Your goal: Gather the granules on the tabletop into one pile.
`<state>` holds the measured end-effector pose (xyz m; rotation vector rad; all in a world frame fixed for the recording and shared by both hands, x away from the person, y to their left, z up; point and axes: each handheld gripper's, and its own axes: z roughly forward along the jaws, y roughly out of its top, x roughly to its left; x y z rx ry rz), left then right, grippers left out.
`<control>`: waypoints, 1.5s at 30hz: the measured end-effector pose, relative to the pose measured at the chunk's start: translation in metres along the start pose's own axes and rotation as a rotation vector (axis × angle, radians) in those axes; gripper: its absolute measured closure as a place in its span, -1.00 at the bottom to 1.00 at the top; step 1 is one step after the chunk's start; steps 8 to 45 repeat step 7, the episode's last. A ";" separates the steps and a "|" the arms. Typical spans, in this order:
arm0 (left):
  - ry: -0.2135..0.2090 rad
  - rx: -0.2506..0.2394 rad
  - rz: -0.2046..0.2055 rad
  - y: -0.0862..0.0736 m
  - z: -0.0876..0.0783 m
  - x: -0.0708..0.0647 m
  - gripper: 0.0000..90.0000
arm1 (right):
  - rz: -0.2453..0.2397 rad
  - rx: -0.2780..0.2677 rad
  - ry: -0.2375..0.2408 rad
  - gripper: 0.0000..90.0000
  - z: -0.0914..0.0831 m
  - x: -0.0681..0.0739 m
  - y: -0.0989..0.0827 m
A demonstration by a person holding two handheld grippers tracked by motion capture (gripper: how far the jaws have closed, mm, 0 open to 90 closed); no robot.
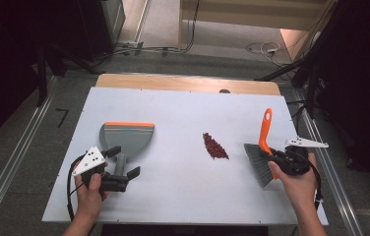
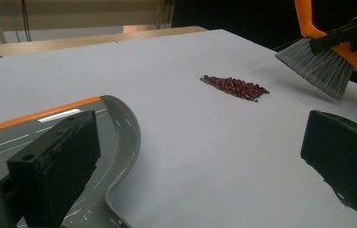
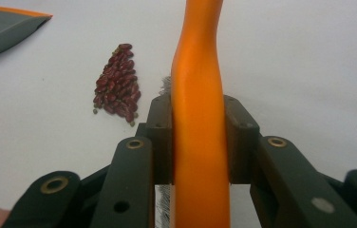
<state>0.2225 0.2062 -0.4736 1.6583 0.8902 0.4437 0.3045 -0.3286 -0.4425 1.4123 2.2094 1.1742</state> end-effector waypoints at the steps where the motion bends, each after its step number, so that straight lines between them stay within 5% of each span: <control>1: 0.001 0.002 0.002 0.000 0.000 0.000 -1.00 | 0.006 -0.001 -0.001 0.50 0.000 -0.001 0.000; 45: 0.001 0.007 0.008 0.000 0.002 -0.001 -1.00 | 0.015 -0.004 0.005 0.50 -0.001 -0.004 -0.002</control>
